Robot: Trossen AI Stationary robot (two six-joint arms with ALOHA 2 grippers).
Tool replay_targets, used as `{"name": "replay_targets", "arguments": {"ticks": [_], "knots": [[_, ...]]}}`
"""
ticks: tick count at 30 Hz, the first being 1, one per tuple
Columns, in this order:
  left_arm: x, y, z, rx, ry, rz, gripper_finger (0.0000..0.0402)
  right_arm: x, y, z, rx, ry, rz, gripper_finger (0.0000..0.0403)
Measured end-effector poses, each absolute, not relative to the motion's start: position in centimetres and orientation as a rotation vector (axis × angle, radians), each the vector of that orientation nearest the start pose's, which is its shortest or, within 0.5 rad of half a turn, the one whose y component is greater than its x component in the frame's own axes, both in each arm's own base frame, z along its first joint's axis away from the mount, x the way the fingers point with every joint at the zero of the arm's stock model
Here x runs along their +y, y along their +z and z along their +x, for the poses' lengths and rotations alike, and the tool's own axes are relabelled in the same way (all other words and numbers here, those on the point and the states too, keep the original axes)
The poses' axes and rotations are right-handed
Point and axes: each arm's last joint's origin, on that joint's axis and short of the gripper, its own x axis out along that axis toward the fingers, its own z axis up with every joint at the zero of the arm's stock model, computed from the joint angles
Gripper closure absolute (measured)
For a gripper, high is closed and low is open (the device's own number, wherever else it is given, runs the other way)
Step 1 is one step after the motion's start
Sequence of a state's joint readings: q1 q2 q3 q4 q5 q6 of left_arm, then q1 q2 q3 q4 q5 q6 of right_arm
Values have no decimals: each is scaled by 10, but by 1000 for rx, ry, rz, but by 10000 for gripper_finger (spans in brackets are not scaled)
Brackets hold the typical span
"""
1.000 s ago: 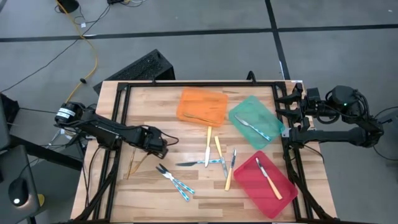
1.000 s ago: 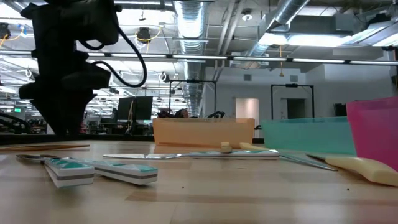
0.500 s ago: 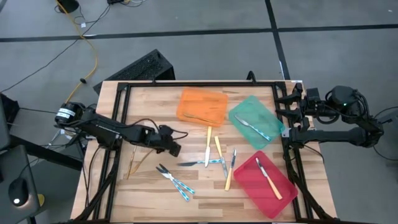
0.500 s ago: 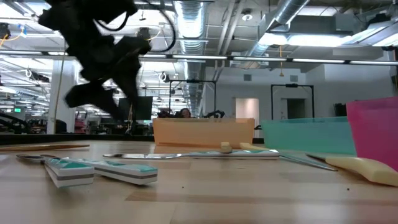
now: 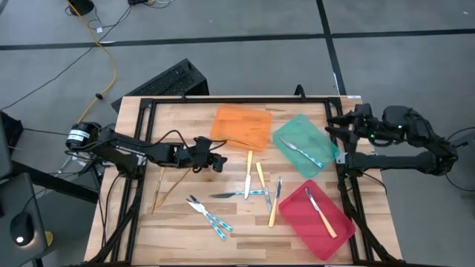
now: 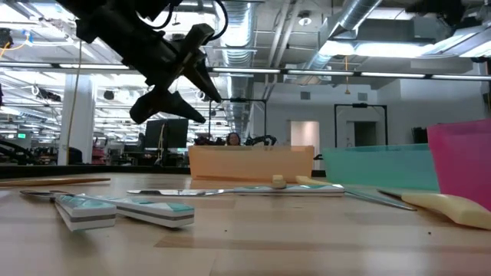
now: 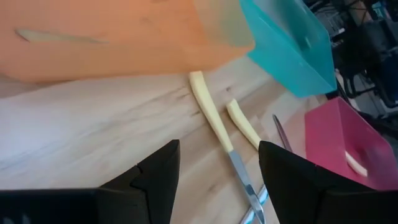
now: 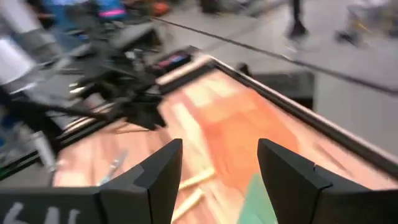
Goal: Sort silverware by color (type)
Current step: Put the top white patterned knife into the blue bin
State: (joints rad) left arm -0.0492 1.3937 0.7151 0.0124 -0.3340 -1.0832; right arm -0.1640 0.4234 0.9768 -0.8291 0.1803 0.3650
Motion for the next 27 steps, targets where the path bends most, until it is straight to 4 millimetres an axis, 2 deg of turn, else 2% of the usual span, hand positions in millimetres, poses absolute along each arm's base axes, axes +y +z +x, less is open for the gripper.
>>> {"name": "replay_targets", "arguments": {"ticks": [6, 12, 17, 22, 27], "knots": [[0, 197, 277, 438, 597, -899, 201, -17, 359, 63, 300, -456, 425, 172], [-1, 197, 277, 493, 524, -817, 201, -23, 349, 103, 457, -480, 401, 172], [-5, 197, 278, 593, 345, -689, 201, -25, 339, 141, 544, -449, 402, 172], [-10, 193, 275, 703, 158, -564, 201, -12, 332, 182, 539, -351, 467, 172], [-12, 187, 269, 809, 56, -430, 201, 18, 318, 223, 551, -219, 458, 172]]}}
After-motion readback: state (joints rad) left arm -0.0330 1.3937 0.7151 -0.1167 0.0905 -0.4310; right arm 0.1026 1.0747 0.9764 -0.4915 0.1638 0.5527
